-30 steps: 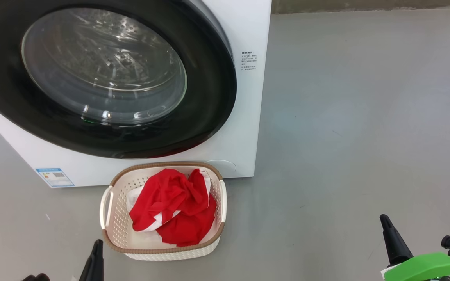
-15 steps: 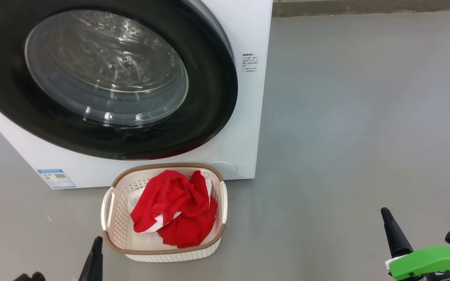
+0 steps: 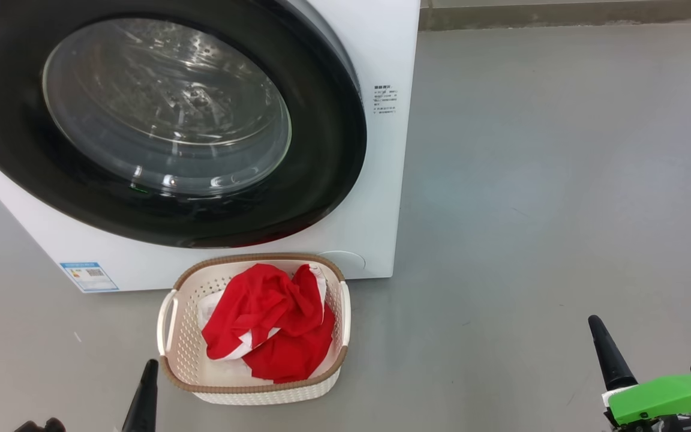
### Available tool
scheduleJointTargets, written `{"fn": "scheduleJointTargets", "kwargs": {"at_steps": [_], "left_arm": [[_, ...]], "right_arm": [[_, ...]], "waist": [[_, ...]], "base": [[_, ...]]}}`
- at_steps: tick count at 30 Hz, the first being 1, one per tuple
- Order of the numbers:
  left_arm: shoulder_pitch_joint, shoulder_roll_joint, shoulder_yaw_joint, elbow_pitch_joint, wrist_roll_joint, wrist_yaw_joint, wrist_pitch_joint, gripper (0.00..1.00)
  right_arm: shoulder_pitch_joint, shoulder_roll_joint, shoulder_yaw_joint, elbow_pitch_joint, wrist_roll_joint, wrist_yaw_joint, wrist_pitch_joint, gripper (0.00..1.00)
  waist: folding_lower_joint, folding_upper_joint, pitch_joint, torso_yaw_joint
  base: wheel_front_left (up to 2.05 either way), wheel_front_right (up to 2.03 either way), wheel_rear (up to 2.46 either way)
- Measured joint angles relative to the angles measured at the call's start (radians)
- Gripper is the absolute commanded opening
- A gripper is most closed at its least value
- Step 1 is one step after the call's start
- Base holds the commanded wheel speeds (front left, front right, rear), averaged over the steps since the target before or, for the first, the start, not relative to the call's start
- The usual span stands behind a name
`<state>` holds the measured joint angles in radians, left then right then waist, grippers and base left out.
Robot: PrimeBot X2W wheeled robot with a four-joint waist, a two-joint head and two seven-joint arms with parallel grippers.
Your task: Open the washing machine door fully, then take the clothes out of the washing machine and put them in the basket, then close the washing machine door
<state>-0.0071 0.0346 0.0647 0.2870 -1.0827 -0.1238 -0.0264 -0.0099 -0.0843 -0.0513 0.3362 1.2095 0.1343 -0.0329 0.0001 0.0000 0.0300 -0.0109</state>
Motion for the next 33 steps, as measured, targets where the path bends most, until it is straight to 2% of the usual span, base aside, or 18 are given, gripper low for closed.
{"fn": "scheduleJointTargets", "kwargs": {"at_steps": [33], "left_arm": [[-0.039,0.0,0.009,-0.01,-0.35,0.0,0.092,0.0]], "right_arm": [[-0.037,0.027,-0.049,-0.041,0.269,-0.003,0.095,0.0]], "waist": [[-0.0001,0.0,-0.019,0.008]], "base": [[0.0,0.0,0.0]]}}
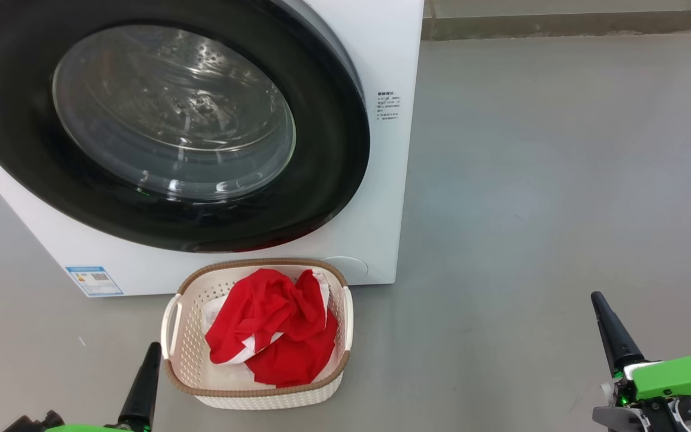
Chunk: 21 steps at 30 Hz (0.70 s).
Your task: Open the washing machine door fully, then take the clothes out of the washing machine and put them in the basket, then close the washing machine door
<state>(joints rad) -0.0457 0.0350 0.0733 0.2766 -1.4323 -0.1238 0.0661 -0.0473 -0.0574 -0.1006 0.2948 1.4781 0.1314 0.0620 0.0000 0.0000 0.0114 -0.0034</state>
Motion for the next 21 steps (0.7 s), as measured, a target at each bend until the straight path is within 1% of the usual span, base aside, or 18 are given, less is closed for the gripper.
{"fn": "scheduleJointTargets", "kwargs": {"at_steps": [15,21], "left_arm": [[-0.021,0.0,0.004,-0.005,-0.164,0.0,0.04,0.0],[-0.021,0.0,0.005,-0.005,-0.17,0.0,0.044,0.0]], "right_arm": [[-0.014,0.008,-0.022,-0.017,0.119,0.0,0.044,0.0],[-0.019,0.01,-0.024,-0.02,0.124,0.0,0.044,0.0]], "waist": [[0.0001,0.0,-0.008,0.003],[0.0,0.0,-0.008,0.003]], "base": [[0.0,0.0,0.0],[0.0,0.0,0.0]]}}
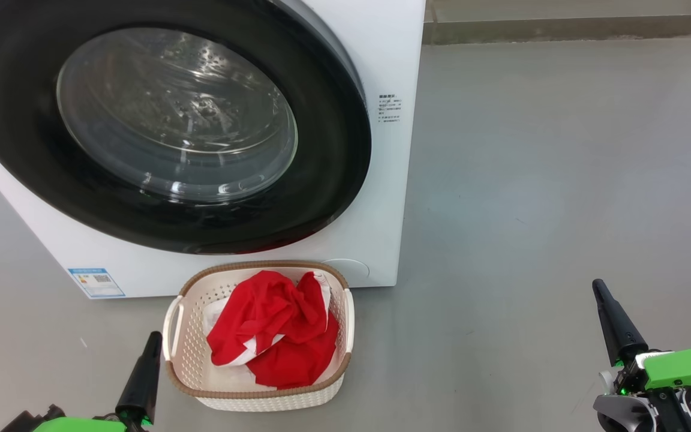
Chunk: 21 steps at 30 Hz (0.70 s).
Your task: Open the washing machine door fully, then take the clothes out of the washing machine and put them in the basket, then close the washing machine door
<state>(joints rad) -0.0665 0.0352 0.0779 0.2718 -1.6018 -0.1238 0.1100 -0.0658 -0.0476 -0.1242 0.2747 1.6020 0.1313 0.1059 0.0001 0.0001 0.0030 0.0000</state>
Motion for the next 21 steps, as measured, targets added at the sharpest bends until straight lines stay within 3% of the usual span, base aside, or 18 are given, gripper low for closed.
{"fn": "scheduleJointTargets", "kwargs": {"at_steps": [21], "left_arm": [[0.0,0.0,0.0,0.0,0.0,0.0,0.0,0.0]], "right_arm": [[0.0,0.001,-0.001,0.0,0.0,0.0,0.0,0.0]], "waist": [[0.0,0.0,0.0,0.0]], "base": [[0.0,0.0,0.0]]}}
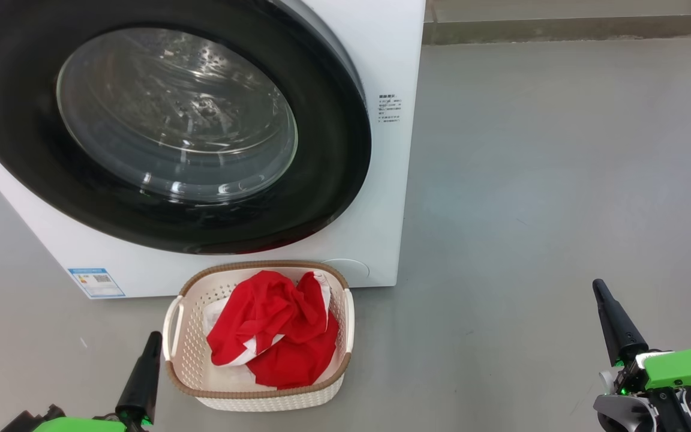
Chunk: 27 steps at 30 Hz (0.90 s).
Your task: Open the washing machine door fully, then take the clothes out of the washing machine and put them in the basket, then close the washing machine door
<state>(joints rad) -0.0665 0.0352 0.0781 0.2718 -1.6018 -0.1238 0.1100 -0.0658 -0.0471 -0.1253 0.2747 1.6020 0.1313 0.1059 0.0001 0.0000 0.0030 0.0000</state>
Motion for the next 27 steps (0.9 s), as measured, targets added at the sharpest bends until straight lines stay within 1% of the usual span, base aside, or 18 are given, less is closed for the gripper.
{"fn": "scheduleJointTargets", "kwargs": {"at_steps": [27], "left_arm": [[0.0,0.0,0.0,0.0,0.0,0.0,0.0,0.0]], "right_arm": [[0.0,0.001,-0.001,0.0,0.0,-0.001,0.0,0.0]], "waist": [[0.0,0.0,0.0,0.0]], "base": [[0.0,0.0,0.0]]}}
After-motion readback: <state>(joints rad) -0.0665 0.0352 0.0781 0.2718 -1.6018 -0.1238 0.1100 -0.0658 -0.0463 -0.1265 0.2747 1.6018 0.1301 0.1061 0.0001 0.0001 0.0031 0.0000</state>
